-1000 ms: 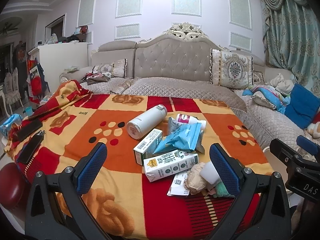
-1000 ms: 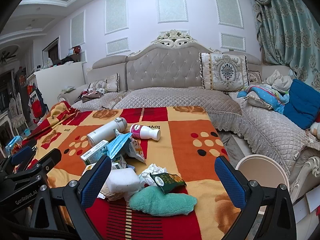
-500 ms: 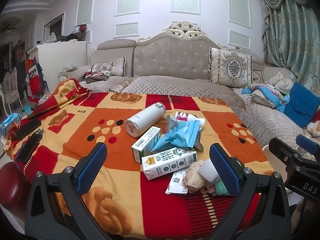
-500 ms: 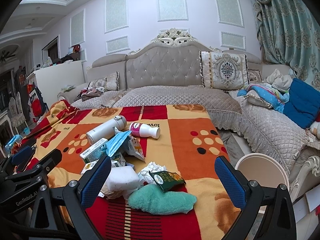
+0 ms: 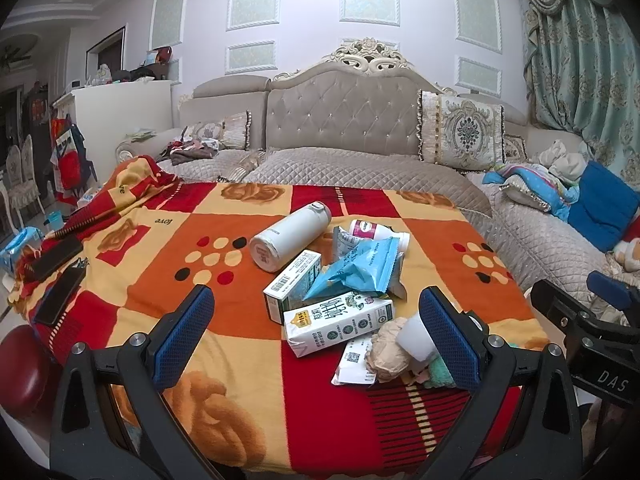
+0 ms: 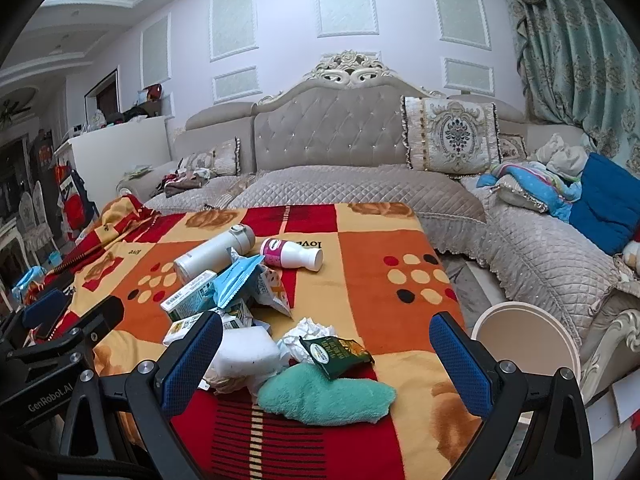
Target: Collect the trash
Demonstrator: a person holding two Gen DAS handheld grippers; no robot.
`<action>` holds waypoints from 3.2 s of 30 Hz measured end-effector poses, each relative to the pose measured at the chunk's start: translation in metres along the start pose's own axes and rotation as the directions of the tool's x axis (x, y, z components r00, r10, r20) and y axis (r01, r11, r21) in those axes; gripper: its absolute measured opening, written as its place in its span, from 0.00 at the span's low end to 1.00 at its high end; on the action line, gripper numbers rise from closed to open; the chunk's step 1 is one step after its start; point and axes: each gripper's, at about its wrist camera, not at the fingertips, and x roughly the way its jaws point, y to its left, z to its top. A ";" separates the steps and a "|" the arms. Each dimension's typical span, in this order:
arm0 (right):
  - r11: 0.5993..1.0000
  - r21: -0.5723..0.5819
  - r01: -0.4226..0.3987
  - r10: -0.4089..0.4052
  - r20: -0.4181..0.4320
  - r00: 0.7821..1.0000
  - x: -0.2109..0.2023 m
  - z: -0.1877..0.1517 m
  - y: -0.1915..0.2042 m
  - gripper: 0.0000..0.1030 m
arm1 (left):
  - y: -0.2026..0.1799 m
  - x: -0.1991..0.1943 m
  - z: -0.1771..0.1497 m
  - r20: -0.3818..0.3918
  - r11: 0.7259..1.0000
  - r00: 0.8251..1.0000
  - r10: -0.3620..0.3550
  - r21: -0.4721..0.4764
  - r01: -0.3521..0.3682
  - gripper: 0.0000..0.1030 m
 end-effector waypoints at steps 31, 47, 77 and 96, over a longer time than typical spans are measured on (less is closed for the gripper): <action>1.000 -0.026 -0.006 0.005 -0.055 0.998 0.012 -0.005 0.008 1.00 | 0.005 0.014 -0.008 -0.043 0.999 0.999 -0.025 -0.021 0.024 0.99; 0.999 -0.052 -0.010 0.006 -0.079 0.997 0.013 -0.009 0.009 1.00 | 0.002 0.018 -0.012 -0.062 0.998 0.997 -0.047 -0.038 0.044 0.99; 0.998 -0.055 -0.006 0.001 -0.098 0.995 0.017 -0.008 -0.001 1.00 | 0.005 0.025 -0.017 -0.107 0.999 0.993 -0.049 -0.014 0.048 0.99; 0.982 0.044 -0.185 0.187 -0.409 0.893 0.076 -0.035 -0.073 1.00 | -0.030 0.078 -0.016 -0.314 0.930 0.900 -0.302 0.108 0.350 0.99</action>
